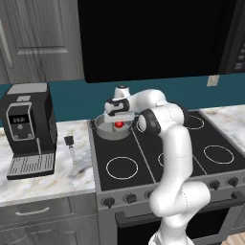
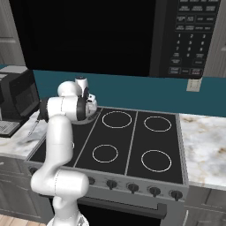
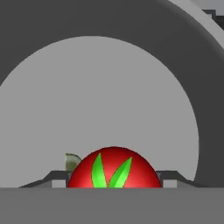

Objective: Put the tomato and lemon wedge in the pot. Retrieve the spatula and lightly stir the vegetables in the pot.

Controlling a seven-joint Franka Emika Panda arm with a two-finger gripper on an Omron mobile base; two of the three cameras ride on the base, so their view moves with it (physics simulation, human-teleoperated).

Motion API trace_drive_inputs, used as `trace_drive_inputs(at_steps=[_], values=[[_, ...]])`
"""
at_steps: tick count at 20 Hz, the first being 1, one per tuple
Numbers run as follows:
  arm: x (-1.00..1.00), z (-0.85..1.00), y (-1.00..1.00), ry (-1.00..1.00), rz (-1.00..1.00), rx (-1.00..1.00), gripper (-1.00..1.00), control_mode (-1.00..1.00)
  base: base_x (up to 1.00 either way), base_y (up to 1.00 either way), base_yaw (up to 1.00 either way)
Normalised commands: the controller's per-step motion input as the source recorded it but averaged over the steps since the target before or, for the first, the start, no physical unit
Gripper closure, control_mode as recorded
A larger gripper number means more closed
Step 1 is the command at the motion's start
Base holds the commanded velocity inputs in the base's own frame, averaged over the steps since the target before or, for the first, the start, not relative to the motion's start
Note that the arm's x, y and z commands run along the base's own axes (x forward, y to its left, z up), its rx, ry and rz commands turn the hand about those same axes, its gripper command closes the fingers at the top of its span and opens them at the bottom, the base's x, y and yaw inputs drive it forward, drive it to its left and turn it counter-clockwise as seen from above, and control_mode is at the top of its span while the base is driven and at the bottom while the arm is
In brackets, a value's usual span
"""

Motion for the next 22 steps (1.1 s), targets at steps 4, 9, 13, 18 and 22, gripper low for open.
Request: trace_drive_inputs(at_steps=[4, 9, 13, 18, 22], values=[[0.0, 0.0, 0.0, 0.0, 0.0, 0.0, -1.0, -1.0, 0.0, 0.0, 0.0], [0.0, 0.0, 0.0, 0.0, 0.0, 0.0, -1.0, -1.0, 0.0, 0.0, 0.0], [-0.03, 0.04, 0.0, -0.01, 0.0, 0.0, -1.0, -1.0, 0.0, 0.0, 0.0], [-0.34, 0.25, 0.0, -0.06, 0.0, 0.0, -1.0, -1.0, 0.0, 0.0, 0.0], [-0.86, 0.12, 0.0, -0.09, 0.04, 0.0, -1.0, -1.0, 0.0, 0.0, 0.0]])
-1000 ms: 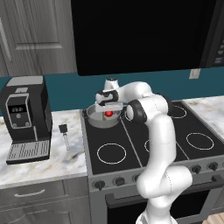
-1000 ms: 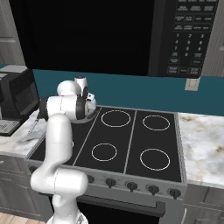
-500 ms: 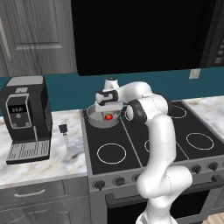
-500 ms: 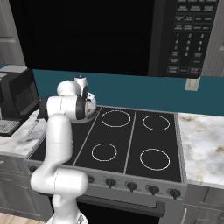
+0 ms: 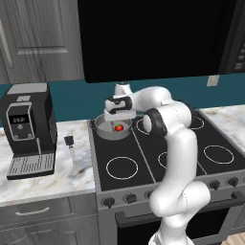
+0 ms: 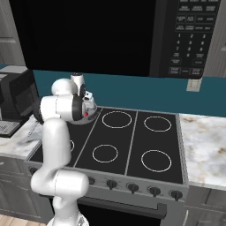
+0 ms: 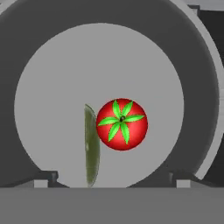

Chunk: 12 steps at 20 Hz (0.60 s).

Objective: Put the tomato and lemon wedge in the pot. Retrieve the spatula and lightly stir the vegetables in the pot.

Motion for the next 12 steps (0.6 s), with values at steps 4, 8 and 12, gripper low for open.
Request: trace_drive_inputs(at_steps=[4, 8, 12], values=[[-0.49, -0.01, 0.0, -0.03, 0.03, 0.0, -1.0, -1.0, 0.0, 0.0, 0.0], [-0.44, 0.26, 0.0, -0.05, 0.02, 0.0, -1.0, -1.0, 0.0, 0.0, 0.0], [-0.43, 0.55, 0.0, -0.1, 0.0, 0.0, -1.0, -1.0, 0.0, 0.0, 0.0]])
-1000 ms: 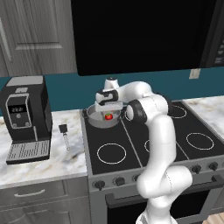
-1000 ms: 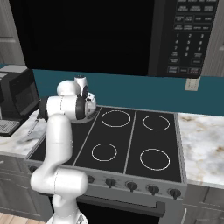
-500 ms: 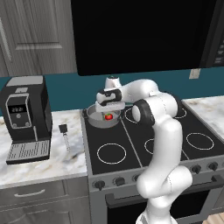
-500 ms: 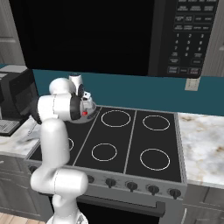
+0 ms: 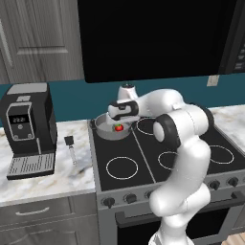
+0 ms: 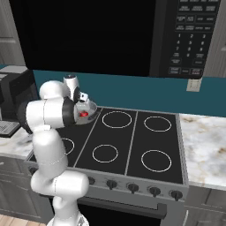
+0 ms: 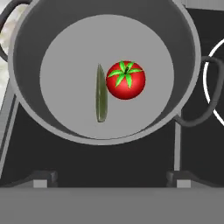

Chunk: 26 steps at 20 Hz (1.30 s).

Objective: Put the tomato and lemon wedge in the pot. Retrieve the spatula and lightly stir the vegetables in the pot.

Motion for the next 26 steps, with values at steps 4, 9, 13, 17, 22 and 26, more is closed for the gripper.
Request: trace_drive_inputs(at_steps=[4, 9, 13, 17, 22, 26], values=[[-0.69, 0.3, 0.05, -0.07, 0.06, 0.0, -1.0, -1.0, 0.0, 0.0, 0.0], [-0.69, 0.04, 0.47, -0.03, 0.15, 0.0, -1.0, -1.0, 0.0, 0.0, 0.0], [-0.53, 0.0, 0.97, -0.07, 0.19, 0.0, -1.0, -1.0, 0.0, 0.0, 0.0], [-0.44, 0.0, 1.0, -0.15, 0.15, 0.02, -1.0, -1.0, 0.0, 0.0, 0.0], [-0.01, 0.03, 0.85, -0.09, 0.05, 0.12, -1.0, -1.0, 0.0, 0.0, 0.0], [0.0, 0.08, 0.64, 0.04, 0.0, 0.04, -1.0, -1.0, 0.0, 0.0, 0.0]])
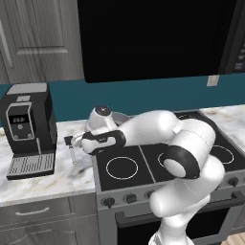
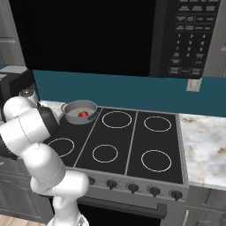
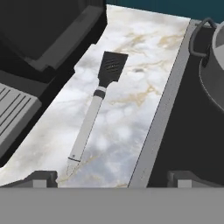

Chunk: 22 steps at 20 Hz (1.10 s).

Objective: Put the tomato and lemon wedge in the pot. Retrieve the spatula and lightly stir the vegetables in the pot.

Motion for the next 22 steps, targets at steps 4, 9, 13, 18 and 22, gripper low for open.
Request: trace_drive_inputs(at_steps=[4, 9, 13, 18, 22], values=[[-0.07, 0.16, 0.45, 0.12, 0.05, -0.09, -1.0, -1.0, 0.0, 0.0, 0.0], [-0.01, -0.05, 0.07, 0.0, 0.04, -0.05, -1.0, -1.0, 0.0, 0.0, 0.0], [0.0, -0.32, 0.01, 0.01, 0.0, 0.0, -1.0, -1.0, 0.0, 0.0, 0.0], [0.0, -0.27, 0.11, 0.01, 0.0, -0.01, -1.0, -1.0, 0.0, 0.0, 0.0], [0.0, -0.24, 0.07, 0.03, 0.0, -0.01, -1.0, -1.0, 0.0, 0.0, 0.0]])
